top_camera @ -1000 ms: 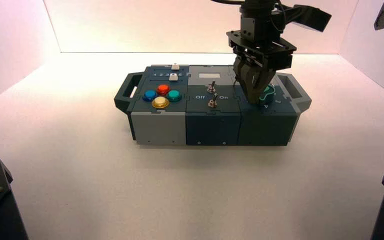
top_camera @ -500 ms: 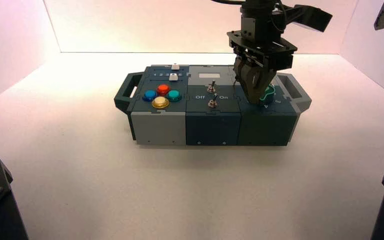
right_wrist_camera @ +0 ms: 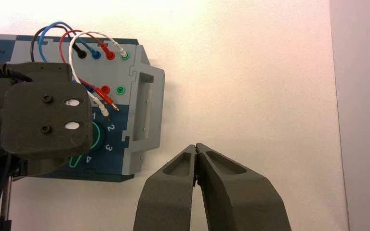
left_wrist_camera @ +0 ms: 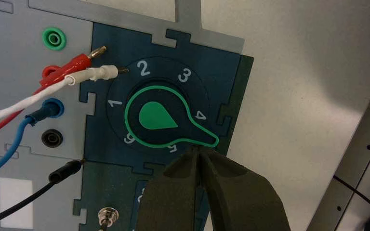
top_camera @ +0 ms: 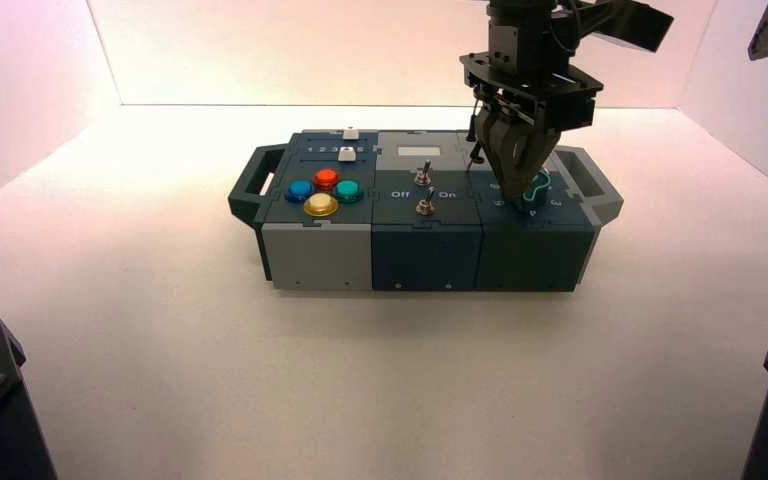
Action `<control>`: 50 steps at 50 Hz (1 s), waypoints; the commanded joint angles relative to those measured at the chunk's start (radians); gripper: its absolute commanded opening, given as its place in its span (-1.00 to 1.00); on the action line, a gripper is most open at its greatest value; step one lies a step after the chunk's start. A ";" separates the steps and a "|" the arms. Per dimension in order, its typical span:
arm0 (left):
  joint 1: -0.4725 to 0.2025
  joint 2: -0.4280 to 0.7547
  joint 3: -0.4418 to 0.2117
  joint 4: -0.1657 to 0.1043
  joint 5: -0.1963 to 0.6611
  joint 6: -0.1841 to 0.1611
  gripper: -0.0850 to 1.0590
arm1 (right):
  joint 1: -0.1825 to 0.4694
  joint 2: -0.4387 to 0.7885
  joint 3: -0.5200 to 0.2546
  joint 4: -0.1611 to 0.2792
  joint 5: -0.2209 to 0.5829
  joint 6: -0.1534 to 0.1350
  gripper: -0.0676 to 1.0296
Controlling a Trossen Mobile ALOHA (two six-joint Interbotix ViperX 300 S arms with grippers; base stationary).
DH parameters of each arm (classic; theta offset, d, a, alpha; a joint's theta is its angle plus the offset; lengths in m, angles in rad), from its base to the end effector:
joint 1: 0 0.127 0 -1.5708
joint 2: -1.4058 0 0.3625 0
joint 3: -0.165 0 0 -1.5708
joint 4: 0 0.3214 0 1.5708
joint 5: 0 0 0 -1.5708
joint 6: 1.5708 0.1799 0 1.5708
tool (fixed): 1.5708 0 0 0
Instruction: Turn the knob to position 4.
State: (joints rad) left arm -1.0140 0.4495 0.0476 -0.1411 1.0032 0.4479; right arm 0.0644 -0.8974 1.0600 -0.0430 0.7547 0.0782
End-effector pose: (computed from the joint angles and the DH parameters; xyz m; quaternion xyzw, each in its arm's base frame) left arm 0.2487 -0.4399 0.0918 0.4036 0.5298 -0.4999 0.5536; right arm 0.1841 0.0066 0.2018 0.0003 0.4423 0.0053 0.8969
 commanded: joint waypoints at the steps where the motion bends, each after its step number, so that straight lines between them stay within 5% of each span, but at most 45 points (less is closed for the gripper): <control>1: -0.008 -0.014 -0.031 -0.002 0.003 0.006 -0.91 | -0.008 0.006 -0.015 0.002 -0.009 0.009 -0.92; 50: -0.011 -0.011 -0.032 0.000 0.014 0.006 -0.91 | -0.008 0.006 -0.015 0.002 -0.009 0.009 -0.92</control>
State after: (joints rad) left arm -1.0186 0.4663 0.0261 -0.1427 1.0186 0.4479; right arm 0.0644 -0.8974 1.0584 -0.0430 0.7547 0.0798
